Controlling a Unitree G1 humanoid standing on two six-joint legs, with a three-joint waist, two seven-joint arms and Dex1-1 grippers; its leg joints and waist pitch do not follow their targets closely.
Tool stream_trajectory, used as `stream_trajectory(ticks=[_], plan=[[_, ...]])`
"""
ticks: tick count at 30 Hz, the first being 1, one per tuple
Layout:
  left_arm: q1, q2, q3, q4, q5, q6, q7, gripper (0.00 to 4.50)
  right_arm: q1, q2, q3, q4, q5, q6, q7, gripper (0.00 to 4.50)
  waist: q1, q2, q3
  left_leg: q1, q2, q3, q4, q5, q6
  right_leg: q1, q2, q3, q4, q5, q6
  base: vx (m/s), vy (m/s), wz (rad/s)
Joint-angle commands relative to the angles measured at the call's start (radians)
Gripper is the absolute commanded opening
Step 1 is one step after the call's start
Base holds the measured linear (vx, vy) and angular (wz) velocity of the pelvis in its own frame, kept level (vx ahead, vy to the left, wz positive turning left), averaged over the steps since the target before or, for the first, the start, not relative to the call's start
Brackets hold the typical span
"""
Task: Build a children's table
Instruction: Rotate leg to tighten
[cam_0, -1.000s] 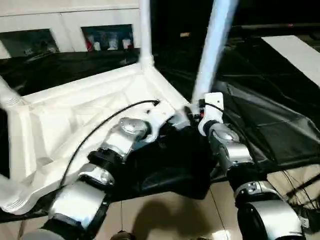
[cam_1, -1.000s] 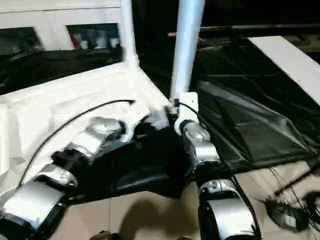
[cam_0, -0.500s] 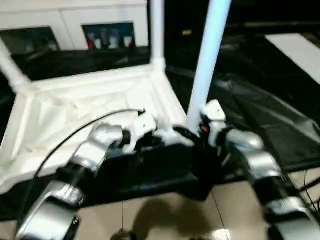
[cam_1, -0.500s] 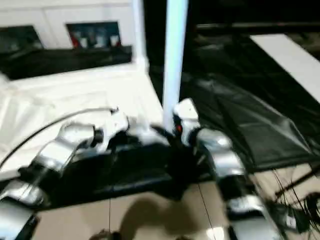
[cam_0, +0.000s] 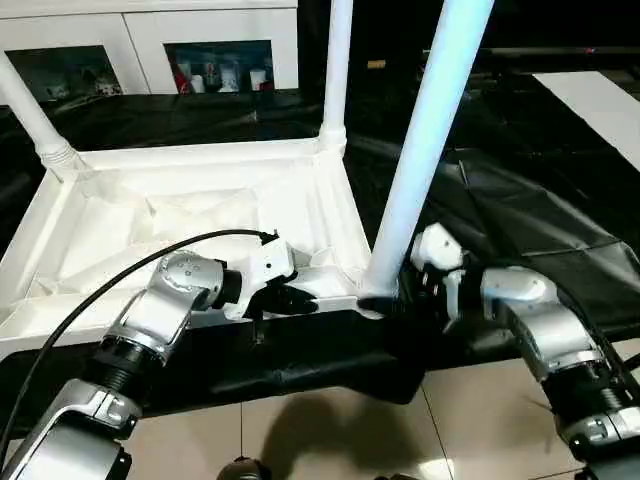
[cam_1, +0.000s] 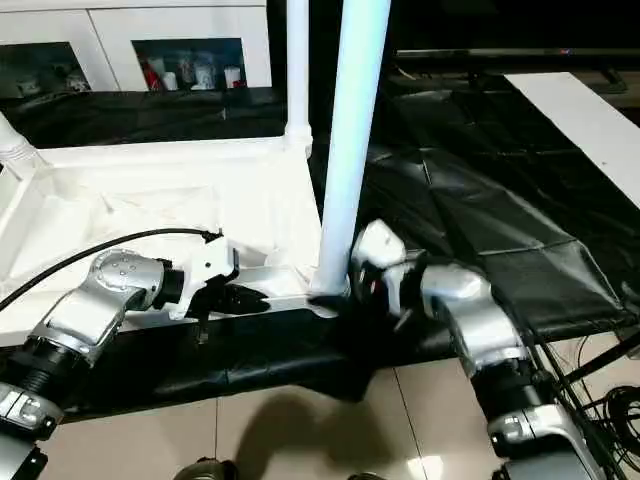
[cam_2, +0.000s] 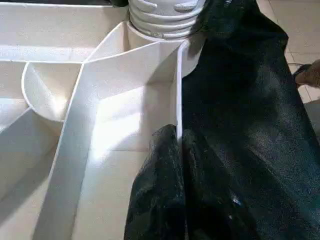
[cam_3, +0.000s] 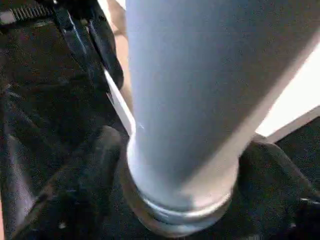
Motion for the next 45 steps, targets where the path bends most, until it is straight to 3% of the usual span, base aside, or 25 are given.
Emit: stream_trajectory(ticks=[1,6,9,10,15,16,20,22,24,26,27,28,30,31,34,36,40,45], plan=[[0.013,-0.001,-0.026,-0.014,-0.015,0.005,-0.03,0.0,0.004,-0.004,0.009,-0.014,-0.019,-0.01,0.0,3.08,-0.002,-0.009,-0.073,0.019,0.015,-0.002,-0.054,-0.102,0.093,0.048,-0.033,0.026,-0.048,0.008,-0.27,0.0,0.0,0.0],[0.014,0.0,-0.023,-0.02,-0.015,0.011,-0.033,0.0,0.003,0.006,0.002,-0.016,-0.005,-0.004,-0.005,2.79,-0.002,-0.005,-0.074,0.02,0.016,-0.003,-0.053,-0.103,0.093,0.048,-0.032,0.025,-0.048,0.02,-0.276,0.0,0.0,0.0],[0.014,0.001,-0.022,-0.022,-0.015,0.012,-0.035,0.0,0.002,0.006,0.002,-0.017,-0.004,-0.003,-0.005,2.75,-0.002,-0.007,-0.074,0.02,0.016,-0.002,-0.052,-0.101,0.095,0.049,-0.031,0.025,-0.046,0.036,-0.283,0.0,0.0,0.0],[0.015,0.002,-0.022,-0.025,-0.014,0.014,-0.039,0.0,0.005,0.005,0.002,-0.021,0.0,-0.001,-0.004,2.74,-0.002,-0.002,-0.073,0.02,0.016,-0.003,-0.052,-0.107,0.093,0.049,-0.031,0.025,-0.047,0.035,-0.285,0.0,0.0,0.0],[0.019,0.004,-0.023,-0.033,-0.014,0.02,-0.045,0.0,0.02,0.01,0.006,-0.032,0.008,-0.001,0.005,2.72,-0.001,-0.002,-0.074,0.02,0.016,-0.004,-0.052,-0.105,0.093,0.051,-0.031,0.024,-0.045,0.047,-0.289,0.0,0.0,0.0],[0.021,0.004,-0.024,-0.037,-0.015,0.024,-0.04,0.0,0.029,0.018,0.003,-0.031,0.004,-0.003,0.002,2.72,0.001,0.002,-0.075,0.02,0.016,-0.005,-0.052,-0.103,0.093,0.051,-0.031,0.024,-0.043,0.054,-0.29,0.0,0.0,0.0],[0.019,-0.005,-0.019,-0.028,-0.012,0.025,-0.016,0.0,0.035,0.037,-0.01,-0.022,0.005,0.004,-0.03,2.72,-0.001,-0.001,-0.074,0.02,0.016,-0.005,-0.053,-0.113,0.09,0.05,-0.031,0.023,-0.045,0.043,-0.291,0.0,0.0,0.0],[0.0,-0.039,-0.007,0.013,0.007,0.021,0.059,0.0,0.031,0.099,-0.048,0.029,-0.006,0.019,-0.173,2.72,-0.003,-0.006,-0.073,0.02,0.016,-0.005,-0.055,-0.131,0.078,0.05,-0.033,0.024,-0.049,0.008,-0.286,0.0,0.0,0.0],[-0.006,-0.051,-0.003,0.026,0.012,0.023,0.083,0.0,0.03,0.123,-0.063,0.045,-0.006,0.026,-0.223,2.72,-0.008,-0.003,-0.07,0.02,0.015,-0.006,-0.059,-0.157,0.056,0.048,-0.035,0.026,-0.055,-0.047,-0.279,0.0,0.0,0.0],[-0.025,-0.092,0.01,0.063,0.027,0.019,0.162,0.0,0.03,0.205,-0.109,0.077,0.006,0.048,-0.371,2.72,-0.012,-0.009,-0.071,0.024,0.015,-0.008,-0.063,-0.186,0.03,0.046,-0.036,0.027,-0.059,-0.1,-0.259,0.0,0.0,0.0],[-0.025,-0.092,0.01,0.063,0.027,0.019,0.162,0.0,0.03,0.205,-0.109,0.077,0.006,0.048,-0.371,2.72,-0.012,-0.006,-0.07,0.025,0.016,-0.009,-0.064,-0.194,0.025,0.044,-0.037,0.028,-0.061,-0.114,-0.255,0.0,0.0,0.0],[-0.043,-0.128,0.014,0.092,0.038,0.026,0.217,0.0,0.017,0.277,-0.147,0.113,0.019,0.062,-0.49,2.72,-0.015,-0.005,-0.07,0.023,0.016,-0.009,-0.065,-0.196,0.014,0.044,-0.037,0.029,-0.06,-0.12,-0.247,0.0,0.0,0.0],[-0.059,-0.16,0.015,0.117,0.048,0.035,0.265,0.0,-0.004,0.335,-0.176,0.155,0.025,0.06,-0.588,2.72,-0.018,-0.006,-0.07,0.023,0.014,-0.01,-0.067,-0.207,0.002,0.044,-0.038,0.029,-0.063,-0.14,-0.237,0.0,0.0,0.0],[-0.062,-0.167,0.015,0.121,0.05,0.038,0.276,0.0,-0.01,0.348,-0.182,0.164,0.024,0.059,-0.611,2.72,-0.022,-0.001,-0.07,0.024,0.013,-0.012,-0.069,-0.214,-0.006,0.042,-0.038,0.029,-0.064,-0.153,-0.233,0.0,0.0,0.0],[-0.109,-0.252,0.034,0.195,0.076,0.049,0.435,0.0,-0.092,0.448,-0.229,0.3,0.014,0.018,-0.824,2.72,-0.028,0.001,-0.067,0.026,0.011,-0.011,-0.071,-0.231,-0.016,0.038,-0.037,0.029,-0.069,-0.165,-0.226,0.0,0.0,0.0],[-0.125,-0.279,0.042,0.222,0.085,0.049,0.487,0.0,-0.119,0.475,-0.234,0.338,0.002,0.004,-0.87,2.72,-0.03,0.0,-0.067,0.026,0.01,-0.011,-0.071,-0.238,-0.023,0.037,-0.036,0.03,-0.071,-0.172,-0.221,0.0,0.0,0.0],[-0.144,-0.318,0.047,0.267,0.104,0.015,0.564,0.0,-0.168,0.513,-0.221,0.396,-0.025,-0.037,-0.913,2.72,-0.027,-0.002,-0.069,0.022,0.008,-0.01,-0.068,-0.204,0.002,0.042,-0.034,0.028,-0.068,-0.106,-0.214,0.0,0.0,0.0],[-0.138,-0.317,0.046,0.268,0.111,-0.011,0.552,0.0,-0.168,0.517,-0.208,0.381,-0.043,-0.075,-0.859,2.72,-0.026,-0.001,-0.07,0.018,0.007,-0.009,-0.066,-0.181,0.033,0.045,-0.035,0.028,-0.067,-0.08,-0.217,0.0,0.0,0.0]])
